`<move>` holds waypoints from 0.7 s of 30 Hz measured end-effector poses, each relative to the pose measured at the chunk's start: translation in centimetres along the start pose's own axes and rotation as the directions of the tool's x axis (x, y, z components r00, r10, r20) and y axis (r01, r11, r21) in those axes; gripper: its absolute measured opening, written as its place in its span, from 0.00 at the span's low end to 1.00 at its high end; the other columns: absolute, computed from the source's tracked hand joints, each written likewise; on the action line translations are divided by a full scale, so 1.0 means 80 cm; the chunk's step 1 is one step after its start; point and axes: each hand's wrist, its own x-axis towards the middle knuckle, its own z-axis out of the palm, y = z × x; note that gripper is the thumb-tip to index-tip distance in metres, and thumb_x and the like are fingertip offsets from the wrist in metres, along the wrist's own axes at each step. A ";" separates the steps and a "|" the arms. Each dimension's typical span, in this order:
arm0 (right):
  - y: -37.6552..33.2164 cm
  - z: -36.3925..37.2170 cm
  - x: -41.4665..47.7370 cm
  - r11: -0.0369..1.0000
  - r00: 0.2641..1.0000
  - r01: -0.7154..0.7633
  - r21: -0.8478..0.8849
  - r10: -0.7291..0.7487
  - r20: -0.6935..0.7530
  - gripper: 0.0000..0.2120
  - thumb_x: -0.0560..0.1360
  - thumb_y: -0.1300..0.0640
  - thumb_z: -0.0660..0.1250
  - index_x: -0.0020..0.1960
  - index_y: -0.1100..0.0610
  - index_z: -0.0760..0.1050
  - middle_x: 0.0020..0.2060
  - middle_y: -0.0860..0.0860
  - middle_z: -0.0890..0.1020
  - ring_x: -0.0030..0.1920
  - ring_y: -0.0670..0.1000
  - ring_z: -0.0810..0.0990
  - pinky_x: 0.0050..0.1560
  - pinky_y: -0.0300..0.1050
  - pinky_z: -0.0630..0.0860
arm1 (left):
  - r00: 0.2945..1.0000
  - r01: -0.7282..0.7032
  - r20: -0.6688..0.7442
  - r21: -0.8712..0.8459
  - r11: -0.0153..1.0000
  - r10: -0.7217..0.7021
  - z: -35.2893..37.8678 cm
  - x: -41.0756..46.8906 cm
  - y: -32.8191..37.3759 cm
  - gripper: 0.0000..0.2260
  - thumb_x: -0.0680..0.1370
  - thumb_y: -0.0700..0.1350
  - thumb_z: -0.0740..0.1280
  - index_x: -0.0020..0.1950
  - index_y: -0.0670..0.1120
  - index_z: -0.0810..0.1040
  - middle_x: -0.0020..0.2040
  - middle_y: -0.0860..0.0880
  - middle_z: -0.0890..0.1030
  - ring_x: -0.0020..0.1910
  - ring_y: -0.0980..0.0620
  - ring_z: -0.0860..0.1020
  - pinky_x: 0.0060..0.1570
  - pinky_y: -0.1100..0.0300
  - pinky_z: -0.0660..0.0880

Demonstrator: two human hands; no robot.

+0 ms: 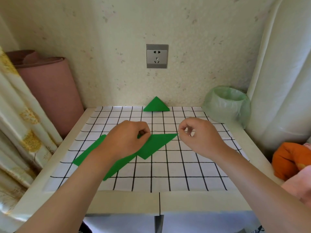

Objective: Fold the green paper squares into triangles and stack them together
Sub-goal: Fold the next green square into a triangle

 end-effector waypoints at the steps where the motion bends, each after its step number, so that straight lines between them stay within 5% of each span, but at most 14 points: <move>1: -0.006 0.004 -0.001 0.999 0.998 0.050 0.005 -0.050 0.025 0.02 0.72 0.50 0.69 0.44 0.45 0.80 0.40 0.36 0.81 0.42 0.41 0.78 0.46 0.44 0.75 | 1.000 -0.020 -0.001 -0.005 1.000 0.020 0.003 -0.001 0.005 0.04 0.78 0.49 0.65 0.46 0.55 0.80 0.41 0.60 0.82 0.40 0.59 0.79 0.42 0.55 0.78; 4: -0.019 0.016 -0.001 0.986 0.984 0.164 -0.018 -0.162 0.076 0.08 0.73 0.45 0.66 0.48 0.45 0.82 0.42 0.36 0.82 0.43 0.40 0.79 0.52 0.47 0.74 | 0.996 -0.091 -0.025 0.000 0.996 0.091 0.010 -0.002 0.016 0.04 0.78 0.49 0.65 0.47 0.55 0.80 0.41 0.59 0.82 0.39 0.57 0.79 0.41 0.54 0.78; 7: -0.021 0.020 0.000 0.983 0.980 0.185 0.012 -0.185 0.075 0.05 0.76 0.51 0.69 0.44 0.48 0.83 0.37 0.36 0.82 0.38 0.41 0.81 0.49 0.42 0.77 | 0.991 -0.124 -0.042 0.004 0.992 0.124 0.015 -0.003 0.019 0.05 0.79 0.49 0.65 0.49 0.55 0.81 0.41 0.58 0.83 0.38 0.57 0.79 0.40 0.55 0.78; 12: -0.022 0.026 -0.001 0.973 0.968 0.231 -0.030 -0.226 0.107 0.04 0.77 0.52 0.67 0.45 0.49 0.80 0.37 0.38 0.81 0.35 0.45 0.79 0.47 0.44 0.73 | 0.984 -0.154 -0.102 -0.055 0.987 0.148 0.026 -0.005 0.029 0.06 0.78 0.48 0.66 0.49 0.55 0.83 0.40 0.58 0.84 0.31 0.68 0.75 0.31 0.67 0.69; 17: -0.015 0.021 0.001 0.978 0.975 0.207 -0.028 -0.204 0.091 0.04 0.78 0.52 0.67 0.46 0.48 0.80 0.38 0.37 0.81 0.37 0.43 0.79 0.45 0.36 0.70 | 0.990 -0.110 -0.096 -0.104 0.988 0.100 0.019 -0.002 0.024 0.05 0.76 0.48 0.68 0.44 0.54 0.83 0.37 0.58 0.83 0.30 0.61 0.77 0.35 0.64 0.75; 21: -0.004 0.012 0.005 0.990 0.986 0.141 0.015 -0.141 0.092 0.04 0.78 0.54 0.67 0.47 0.49 0.81 0.39 0.36 0.81 0.41 0.40 0.79 0.42 0.31 0.71 | 0.990 -0.141 -0.026 -0.187 0.972 0.139 0.003 -0.002 0.007 0.06 0.76 0.44 0.69 0.42 0.54 0.83 0.38 0.61 0.83 0.39 0.62 0.80 0.38 0.69 0.75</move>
